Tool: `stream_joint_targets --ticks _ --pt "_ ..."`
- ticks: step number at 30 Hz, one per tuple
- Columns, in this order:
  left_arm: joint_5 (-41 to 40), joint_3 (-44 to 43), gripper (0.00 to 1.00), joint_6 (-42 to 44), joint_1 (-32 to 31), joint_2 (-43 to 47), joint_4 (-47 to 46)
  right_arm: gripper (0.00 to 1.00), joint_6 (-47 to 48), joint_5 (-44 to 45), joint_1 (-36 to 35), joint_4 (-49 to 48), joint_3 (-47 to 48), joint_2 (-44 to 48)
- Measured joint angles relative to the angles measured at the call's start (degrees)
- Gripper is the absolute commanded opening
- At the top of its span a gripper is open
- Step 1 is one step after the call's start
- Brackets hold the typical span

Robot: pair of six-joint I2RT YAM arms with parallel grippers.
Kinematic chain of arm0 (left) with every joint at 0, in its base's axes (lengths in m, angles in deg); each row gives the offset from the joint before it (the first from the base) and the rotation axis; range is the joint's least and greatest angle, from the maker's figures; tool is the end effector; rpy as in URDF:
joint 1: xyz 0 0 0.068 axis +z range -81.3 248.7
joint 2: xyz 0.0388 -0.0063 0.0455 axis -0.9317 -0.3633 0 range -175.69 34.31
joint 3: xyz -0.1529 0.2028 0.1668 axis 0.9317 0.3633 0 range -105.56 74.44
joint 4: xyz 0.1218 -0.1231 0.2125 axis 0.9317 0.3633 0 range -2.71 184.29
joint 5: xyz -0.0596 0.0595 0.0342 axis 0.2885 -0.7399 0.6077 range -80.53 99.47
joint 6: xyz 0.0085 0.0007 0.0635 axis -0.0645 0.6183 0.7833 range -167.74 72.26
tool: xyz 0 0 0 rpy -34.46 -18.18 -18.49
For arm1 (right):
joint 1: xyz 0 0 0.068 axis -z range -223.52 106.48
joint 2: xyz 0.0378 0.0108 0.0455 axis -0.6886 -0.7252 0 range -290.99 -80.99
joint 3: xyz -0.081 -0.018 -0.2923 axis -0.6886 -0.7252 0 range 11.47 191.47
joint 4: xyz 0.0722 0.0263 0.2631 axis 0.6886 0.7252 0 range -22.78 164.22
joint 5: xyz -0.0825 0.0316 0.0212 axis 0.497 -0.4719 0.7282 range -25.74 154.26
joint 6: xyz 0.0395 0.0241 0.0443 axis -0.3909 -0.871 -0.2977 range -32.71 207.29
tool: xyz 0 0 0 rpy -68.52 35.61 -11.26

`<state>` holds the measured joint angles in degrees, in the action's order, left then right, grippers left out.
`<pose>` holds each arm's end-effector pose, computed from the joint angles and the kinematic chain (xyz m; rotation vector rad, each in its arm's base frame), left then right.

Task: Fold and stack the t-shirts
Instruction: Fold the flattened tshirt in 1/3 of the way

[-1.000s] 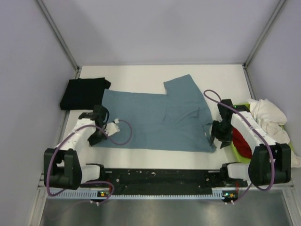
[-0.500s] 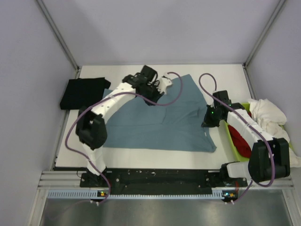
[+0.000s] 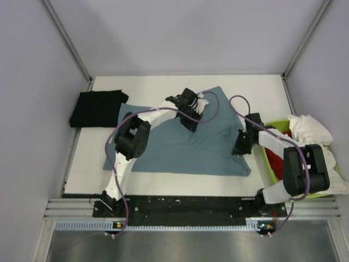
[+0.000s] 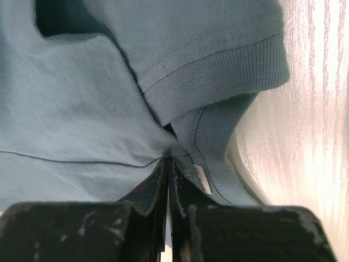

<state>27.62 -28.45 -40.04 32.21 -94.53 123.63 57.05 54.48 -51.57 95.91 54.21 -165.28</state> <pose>0.4093 -0.3220 0.1776 1.1112 2.4553 -0.5819 0.2614 0.0454 0.1658 0.5061 2.8006 0.3925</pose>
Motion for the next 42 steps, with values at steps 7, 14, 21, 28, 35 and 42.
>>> stream_joint_targets --ticks 7,14,21,28,35,42 --pt "0.00 -2.82 0.29 -3.63 0.00 -2.10 -3.30 0.00 -0.46 0.00 0.00 -0.74 -0.24 -0.09" --pt "-1.14 -5.42 0.07 -4.52 -0.35 -4.00 -3.37 0.00 -0.48 0.02 0.00 -1.40 -0.79 0.44" --pt "-5.92 -5.75 0.00 -3.19 -0.83 -4.11 -3.39 0.00 -0.50 0.02 0.00 -1.88 -1.07 0.50" --pt "-15.32 -4.98 0.00 -1.51 -1.84 -3.43 -5.03 0.00 -0.52 -0.28 0.37 -3.32 -1.68 0.68" --pt "-19.69 -2.97 0.00 -0.02 -1.77 -2.03 -5.86 0.00 -0.48 -0.94 1.07 -4.28 -2.27 0.96" --pt "-19.08 -2.75 0.23 1.84 -1.70 -1.73 -5.95 0.02 0.74 -0.92 1.57 -4.81 -2.97 2.10"
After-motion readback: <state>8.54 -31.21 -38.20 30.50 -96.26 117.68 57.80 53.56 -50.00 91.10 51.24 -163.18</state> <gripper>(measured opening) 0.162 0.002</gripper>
